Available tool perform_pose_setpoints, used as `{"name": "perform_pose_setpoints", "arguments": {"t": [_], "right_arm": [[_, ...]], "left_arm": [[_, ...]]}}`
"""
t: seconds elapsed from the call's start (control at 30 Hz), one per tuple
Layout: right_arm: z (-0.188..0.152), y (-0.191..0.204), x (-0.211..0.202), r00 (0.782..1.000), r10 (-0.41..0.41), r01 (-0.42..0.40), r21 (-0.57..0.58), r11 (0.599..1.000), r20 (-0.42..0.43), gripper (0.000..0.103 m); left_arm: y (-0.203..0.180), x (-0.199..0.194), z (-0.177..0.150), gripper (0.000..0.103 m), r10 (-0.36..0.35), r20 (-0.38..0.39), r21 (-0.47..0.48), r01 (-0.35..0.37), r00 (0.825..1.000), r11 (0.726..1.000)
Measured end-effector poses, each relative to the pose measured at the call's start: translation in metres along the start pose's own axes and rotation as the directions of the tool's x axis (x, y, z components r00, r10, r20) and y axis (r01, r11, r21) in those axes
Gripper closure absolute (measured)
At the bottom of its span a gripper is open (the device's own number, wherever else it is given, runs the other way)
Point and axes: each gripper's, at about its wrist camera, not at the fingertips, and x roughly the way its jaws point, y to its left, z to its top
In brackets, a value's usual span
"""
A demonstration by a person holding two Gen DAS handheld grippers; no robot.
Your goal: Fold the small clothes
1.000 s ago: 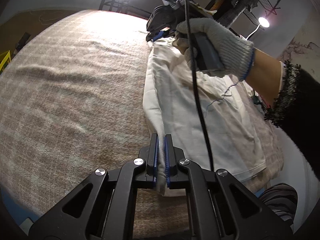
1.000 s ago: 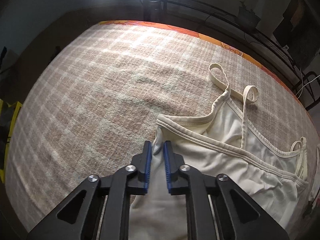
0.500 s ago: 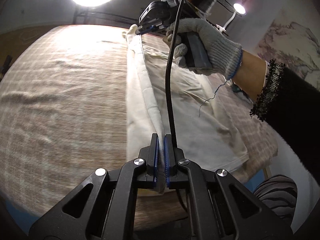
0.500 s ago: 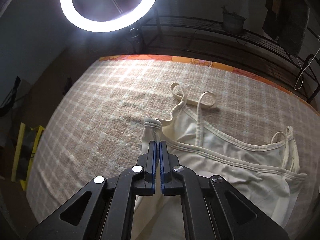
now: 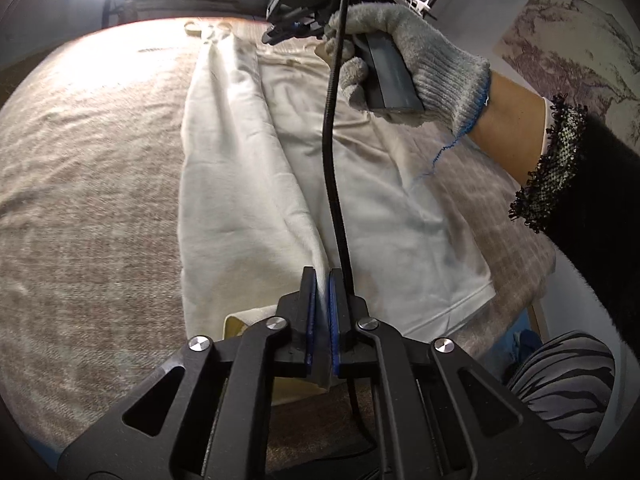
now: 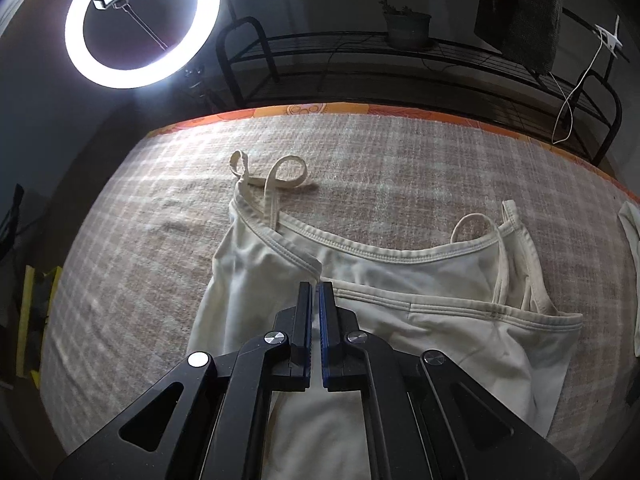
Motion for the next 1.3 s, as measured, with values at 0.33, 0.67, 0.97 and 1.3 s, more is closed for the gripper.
{"name": "perform_pose_setpoints", "arguments": {"t": [0.33,0.67,0.97,1.3], "right_arm": [[-0.018,-0.034,-0.058,0.995,0.058,-0.066,0.092,0.994,0.083,0.100],[-0.074,-0.062,-0.172,0.970,0.047,-0.065,0.068,0.996,0.238,0.065],[-0.117,-0.091,-0.251,0.930,-0.028,0.007,0.057,0.998,0.366,0.024],[-0.150,-0.140,-0.279,0.927,-0.021,-0.039,0.152,0.988,0.373,0.025]], "left_arm": [[0.001,0.002,-0.003,0.074,-0.073,-0.069,-0.011,0.073,0.995,0.997],[-0.001,-0.079,0.013,0.074,0.125,0.147,0.056,-0.134,0.981,0.989],[-0.029,-0.110,0.074,0.074,0.186,0.313,0.110,-0.230,0.931,0.967],[-0.059,-0.089,0.101,0.074,0.145,0.303,0.164,-0.201,0.942,0.966]]}}
